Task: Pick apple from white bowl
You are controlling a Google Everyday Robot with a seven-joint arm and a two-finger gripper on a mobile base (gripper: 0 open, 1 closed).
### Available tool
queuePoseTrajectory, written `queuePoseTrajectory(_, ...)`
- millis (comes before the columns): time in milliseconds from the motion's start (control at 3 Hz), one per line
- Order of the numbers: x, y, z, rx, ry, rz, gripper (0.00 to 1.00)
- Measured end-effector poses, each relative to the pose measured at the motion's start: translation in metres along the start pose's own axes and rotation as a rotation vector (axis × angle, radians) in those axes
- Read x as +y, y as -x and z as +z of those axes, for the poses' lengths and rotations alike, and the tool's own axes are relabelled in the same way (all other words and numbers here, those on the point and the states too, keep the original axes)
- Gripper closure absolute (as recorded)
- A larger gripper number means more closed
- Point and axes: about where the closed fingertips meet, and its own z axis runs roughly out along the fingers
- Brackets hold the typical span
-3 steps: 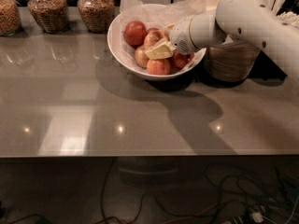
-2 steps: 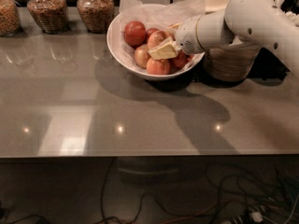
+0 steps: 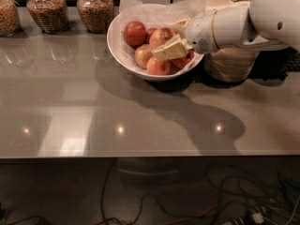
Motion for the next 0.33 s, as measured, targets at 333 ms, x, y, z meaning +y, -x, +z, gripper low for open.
queuePoseTrajectory(333, 0.0234, -0.0111, -0.0277, -0.006, 0.071, 0.026, 1.00)
